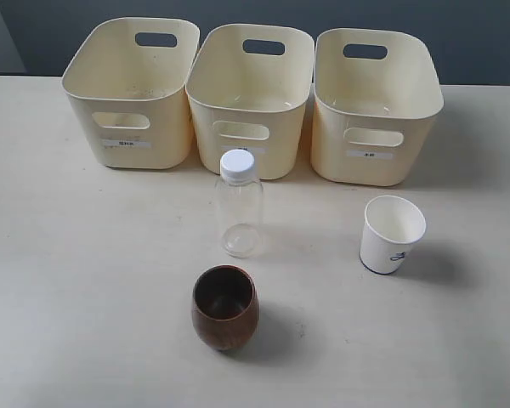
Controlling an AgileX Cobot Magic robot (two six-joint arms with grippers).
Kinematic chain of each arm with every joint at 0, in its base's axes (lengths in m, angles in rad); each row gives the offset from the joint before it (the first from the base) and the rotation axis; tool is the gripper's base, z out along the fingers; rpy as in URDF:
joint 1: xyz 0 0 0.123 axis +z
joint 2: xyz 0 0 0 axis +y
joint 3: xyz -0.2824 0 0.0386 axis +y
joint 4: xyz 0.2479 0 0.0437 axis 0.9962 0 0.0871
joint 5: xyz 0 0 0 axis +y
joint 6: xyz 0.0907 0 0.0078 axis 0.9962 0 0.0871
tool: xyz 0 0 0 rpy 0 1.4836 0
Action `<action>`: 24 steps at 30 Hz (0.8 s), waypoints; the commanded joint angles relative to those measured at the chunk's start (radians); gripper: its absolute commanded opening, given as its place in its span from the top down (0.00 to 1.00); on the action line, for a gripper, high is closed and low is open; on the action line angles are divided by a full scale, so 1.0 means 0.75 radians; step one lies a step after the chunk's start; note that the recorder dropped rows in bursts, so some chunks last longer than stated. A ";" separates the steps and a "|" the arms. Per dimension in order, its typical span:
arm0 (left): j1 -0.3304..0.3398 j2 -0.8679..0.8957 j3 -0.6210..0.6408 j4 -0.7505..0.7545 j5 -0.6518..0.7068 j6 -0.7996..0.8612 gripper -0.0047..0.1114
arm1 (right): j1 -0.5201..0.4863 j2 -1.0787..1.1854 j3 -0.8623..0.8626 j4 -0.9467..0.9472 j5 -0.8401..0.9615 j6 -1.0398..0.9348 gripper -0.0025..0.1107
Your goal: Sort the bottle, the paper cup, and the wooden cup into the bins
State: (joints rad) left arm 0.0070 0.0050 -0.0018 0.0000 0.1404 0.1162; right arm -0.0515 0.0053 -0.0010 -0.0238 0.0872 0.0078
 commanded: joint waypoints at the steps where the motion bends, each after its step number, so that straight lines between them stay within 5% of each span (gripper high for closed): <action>1: 0.001 -0.007 0.002 0.000 -0.007 -0.002 0.96 | -0.007 -0.007 0.001 0.000 -0.011 -0.010 0.98; 13: 0.001 -0.007 0.002 0.000 -0.007 -0.002 0.96 | -0.007 -0.007 0.001 0.004 -0.066 -0.010 0.98; 18: 0.001 -0.007 0.002 0.000 -0.007 -0.002 0.96 | -0.007 -0.007 0.001 0.454 -0.160 0.072 0.98; 24: 0.001 -0.007 0.002 0.000 -0.007 -0.002 0.96 | -0.007 -0.007 0.001 0.501 -0.184 0.074 0.98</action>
State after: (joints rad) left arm 0.0070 0.0050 -0.0018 0.0000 0.1404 0.1162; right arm -0.0515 0.0053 -0.0010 0.3400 -0.0342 0.0614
